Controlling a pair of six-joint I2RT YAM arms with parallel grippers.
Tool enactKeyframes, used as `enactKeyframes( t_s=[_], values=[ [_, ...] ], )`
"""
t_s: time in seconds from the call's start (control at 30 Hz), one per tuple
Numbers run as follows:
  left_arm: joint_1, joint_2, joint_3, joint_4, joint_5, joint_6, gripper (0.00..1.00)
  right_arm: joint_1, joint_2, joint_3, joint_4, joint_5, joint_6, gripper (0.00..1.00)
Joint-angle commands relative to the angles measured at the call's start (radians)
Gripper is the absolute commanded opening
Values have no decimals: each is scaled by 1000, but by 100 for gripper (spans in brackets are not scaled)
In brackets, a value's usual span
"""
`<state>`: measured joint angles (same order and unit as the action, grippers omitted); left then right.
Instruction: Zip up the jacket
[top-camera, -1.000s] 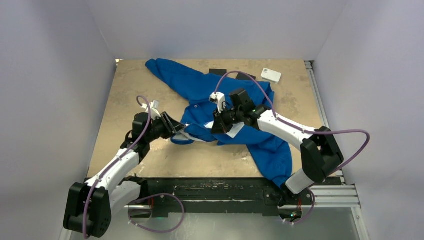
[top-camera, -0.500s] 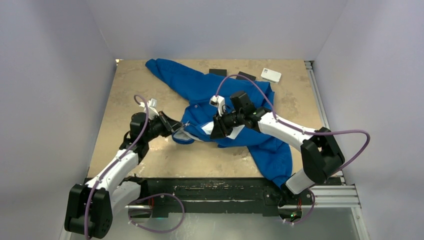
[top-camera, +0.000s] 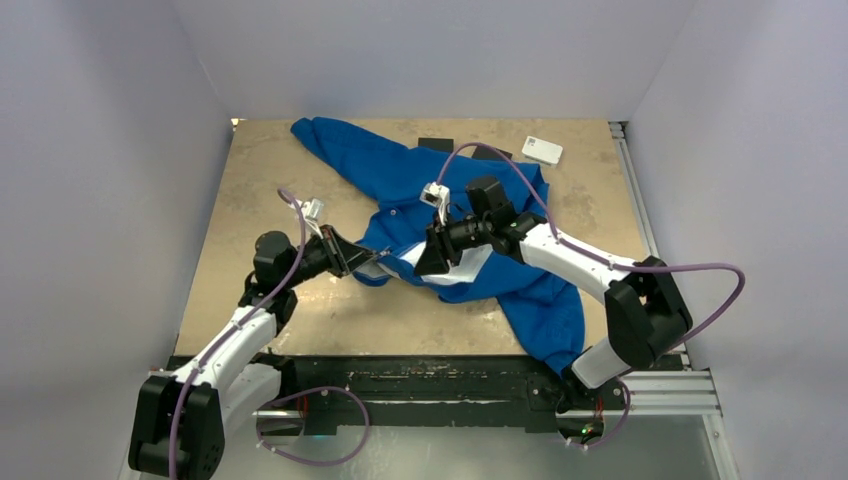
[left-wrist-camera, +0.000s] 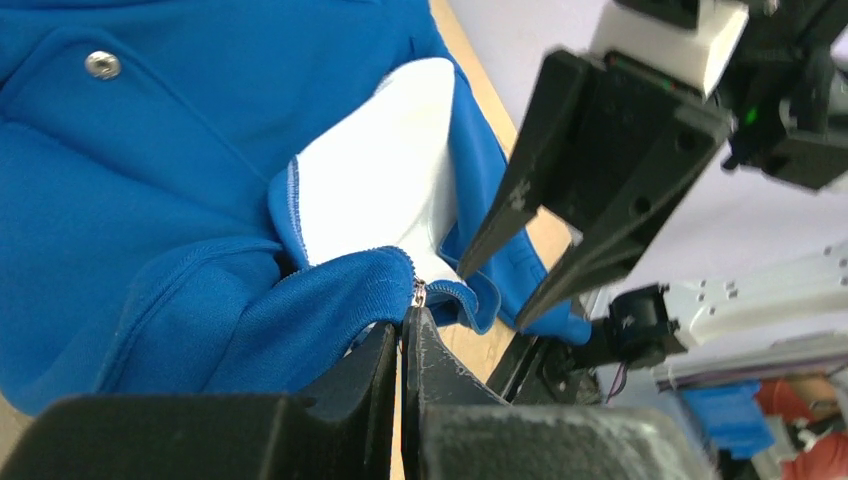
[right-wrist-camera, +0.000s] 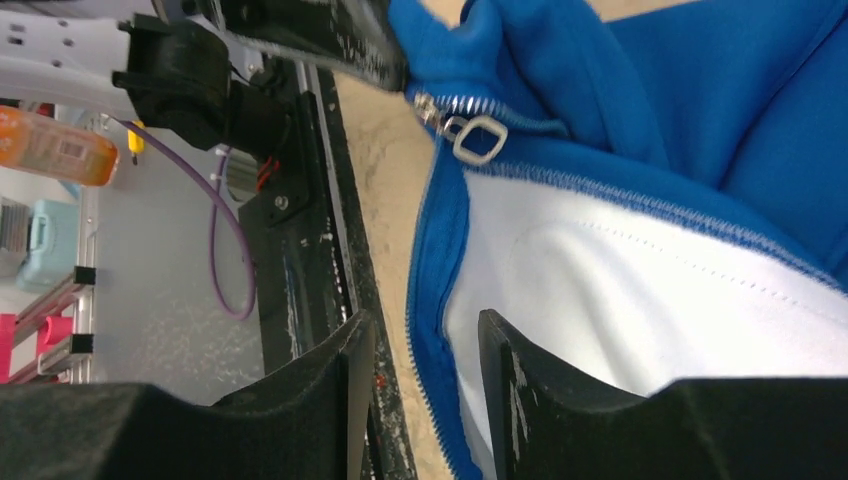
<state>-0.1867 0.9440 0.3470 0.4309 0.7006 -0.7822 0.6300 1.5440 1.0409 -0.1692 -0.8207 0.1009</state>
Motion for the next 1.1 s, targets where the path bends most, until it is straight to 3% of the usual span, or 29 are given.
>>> enactKeyframes(
  t_s=[0.0, 0.23, 0.43, 0.5, 0.6, 0.7, 0.83, 0.97, 1.07],
  values=[
    [-5, -20, 31, 63, 182, 200, 0, -30, -52, -7, 135, -89, 54, 48],
    [11, 1, 183, -135, 401, 501, 0, -45, -26, -62, 375, -138, 190, 56],
    [209, 115, 513, -308, 506, 696, 0, -45, 7, -56, 520, -102, 276, 59],
    [239, 155, 648, -472, 496, 861, 0, -45, 25, -40, 534, -105, 309, 60],
    [268, 223, 758, -549, 543, 898, 0, -44, 52, -58, 647, -73, 401, 62],
    [232, 261, 781, -738, 615, 934, 0, -38, 68, -122, 830, -114, 514, 69],
    [111, 265, 804, -1306, 538, 1409, 0, -52, -1, -147, 815, -158, 487, 73],
    [51, 310, 790, -1642, 480, 1747, 0, -53, -37, -160, 826, -190, 473, 74],
    [50, 345, 795, -1756, 472, 1872, 0, -55, -57, -182, 818, -173, 466, 76]
  ],
)
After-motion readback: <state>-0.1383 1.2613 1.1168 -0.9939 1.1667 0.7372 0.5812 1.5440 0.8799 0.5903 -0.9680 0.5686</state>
